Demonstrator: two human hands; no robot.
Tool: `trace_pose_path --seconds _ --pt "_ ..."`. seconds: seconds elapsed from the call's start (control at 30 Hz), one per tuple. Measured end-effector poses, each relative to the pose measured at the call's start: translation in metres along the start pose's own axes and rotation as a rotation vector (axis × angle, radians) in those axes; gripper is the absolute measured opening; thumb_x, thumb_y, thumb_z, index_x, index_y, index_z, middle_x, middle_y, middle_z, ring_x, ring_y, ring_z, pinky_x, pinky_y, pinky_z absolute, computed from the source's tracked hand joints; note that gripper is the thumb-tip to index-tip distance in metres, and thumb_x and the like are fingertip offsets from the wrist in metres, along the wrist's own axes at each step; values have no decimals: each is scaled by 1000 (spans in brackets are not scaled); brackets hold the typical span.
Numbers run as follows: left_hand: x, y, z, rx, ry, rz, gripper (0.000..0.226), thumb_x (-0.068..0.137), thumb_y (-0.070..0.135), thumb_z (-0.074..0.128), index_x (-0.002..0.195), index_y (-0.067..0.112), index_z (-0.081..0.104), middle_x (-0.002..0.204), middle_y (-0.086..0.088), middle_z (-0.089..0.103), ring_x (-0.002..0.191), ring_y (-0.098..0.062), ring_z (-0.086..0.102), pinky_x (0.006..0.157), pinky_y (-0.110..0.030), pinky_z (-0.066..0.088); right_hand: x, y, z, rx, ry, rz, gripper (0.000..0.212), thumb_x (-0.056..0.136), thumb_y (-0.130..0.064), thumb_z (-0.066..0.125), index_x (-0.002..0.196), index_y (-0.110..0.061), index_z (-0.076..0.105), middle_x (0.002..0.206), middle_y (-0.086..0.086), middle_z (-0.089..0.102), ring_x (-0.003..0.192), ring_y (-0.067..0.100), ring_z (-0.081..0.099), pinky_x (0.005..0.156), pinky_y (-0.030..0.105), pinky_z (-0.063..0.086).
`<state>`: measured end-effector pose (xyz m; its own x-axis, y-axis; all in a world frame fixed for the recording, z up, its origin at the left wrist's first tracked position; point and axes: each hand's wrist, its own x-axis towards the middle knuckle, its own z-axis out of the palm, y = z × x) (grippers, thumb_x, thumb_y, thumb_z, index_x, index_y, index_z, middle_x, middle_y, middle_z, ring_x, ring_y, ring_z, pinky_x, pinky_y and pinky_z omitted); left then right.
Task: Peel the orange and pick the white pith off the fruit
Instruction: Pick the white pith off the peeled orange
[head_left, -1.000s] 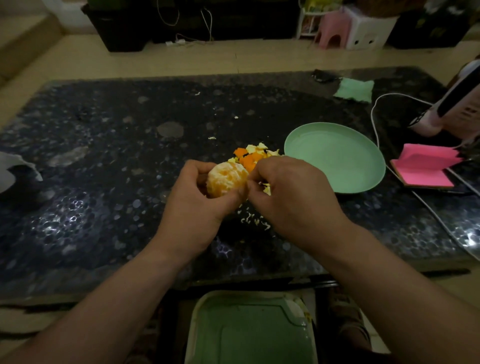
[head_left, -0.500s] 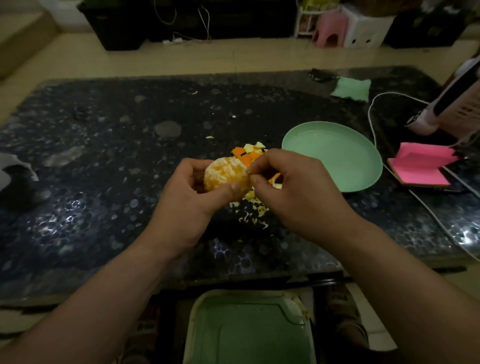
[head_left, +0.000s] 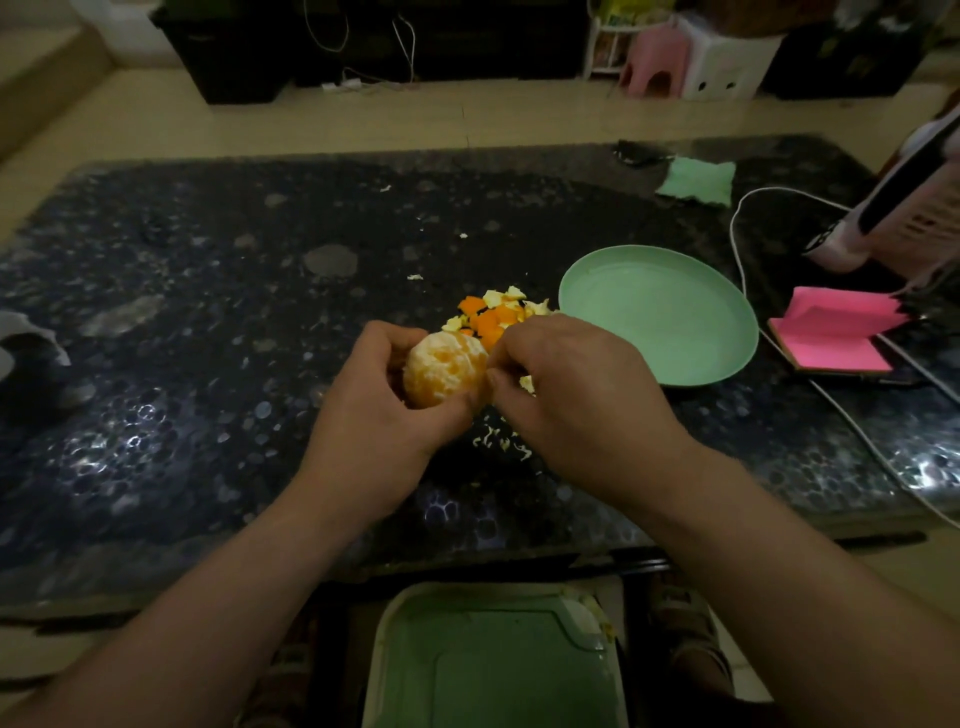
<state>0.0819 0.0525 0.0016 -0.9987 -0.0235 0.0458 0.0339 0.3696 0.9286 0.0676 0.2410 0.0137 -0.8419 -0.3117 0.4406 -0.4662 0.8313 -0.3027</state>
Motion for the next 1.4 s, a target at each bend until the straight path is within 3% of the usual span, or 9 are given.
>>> trace_pose_path --seconds 0.47,0.6,0.77,0.93,1.0,1.07,1.13,1.27,1.4 --pt "1 -1 2 -63 26 20 51 81 28 88 124 27 60 111 8 72 97 -7 72 76 -19 58 2 -7 -2 70 67 78 11 91 -27 68 82 -22 64 79 -10 59 77 12 52 65 33 45" --pt "3 -2 -3 -145 -24 -31 49 83 25 89 124 28 63 114 6 75 103 -11 73 85 -29 61 2 -7 -8 198 34 137 11 92 -27 70 83 -25 65 81 -12 63 77 5 54 67 29 45" --pt "7 -2 -12 -377 -71 -137 54 77 26 87 126 20 66 121 -4 76 111 -23 74 90 -38 59 2 -3 -13 420 -14 252 9 91 -22 70 83 -25 69 79 -8 69 76 12 65 70 41 55" --pt "7 1 -16 -584 -91 -195 58 75 23 80 128 9 64 120 -12 77 108 -27 76 84 -31 62 3 1 -14 476 -71 270 14 102 -20 64 94 -23 75 75 -8 69 69 5 62 58 17 45" --pt "8 -1 -17 -645 -76 -229 56 74 22 79 127 8 65 117 -11 78 105 -26 76 84 -32 63 3 0 -13 481 -94 294 19 105 -20 58 98 -25 75 71 -6 66 59 4 58 53 15 41" --pt "11 -4 -19 -696 -66 -258 55 76 22 81 126 6 65 118 -12 78 106 -26 77 84 -33 63 4 -1 -11 450 -91 315 22 106 -27 51 96 -24 70 76 -4 69 67 10 63 63 33 54" --pt "13 -6 -19 -717 -62 -268 58 76 22 82 128 5 64 121 -14 76 107 -26 76 85 -33 63 5 1 -8 386 -82 339 27 105 -32 46 91 -19 65 81 -1 69 75 22 64 70 48 55" --pt "15 -7 -19 -717 -50 -288 57 76 20 76 128 4 64 121 -14 76 103 -23 77 79 -28 62 6 6 -7 193 -162 330 18 105 -27 50 91 -22 61 80 -5 65 74 18 59 65 41 49" --pt "17 -7 -16 -691 -47 -288 55 74 21 76 126 6 65 116 -12 78 100 -22 78 78 -27 62 7 6 -3 277 -106 308 16 101 -22 57 106 -29 71 101 -11 73 90 14 65 79 41 56"
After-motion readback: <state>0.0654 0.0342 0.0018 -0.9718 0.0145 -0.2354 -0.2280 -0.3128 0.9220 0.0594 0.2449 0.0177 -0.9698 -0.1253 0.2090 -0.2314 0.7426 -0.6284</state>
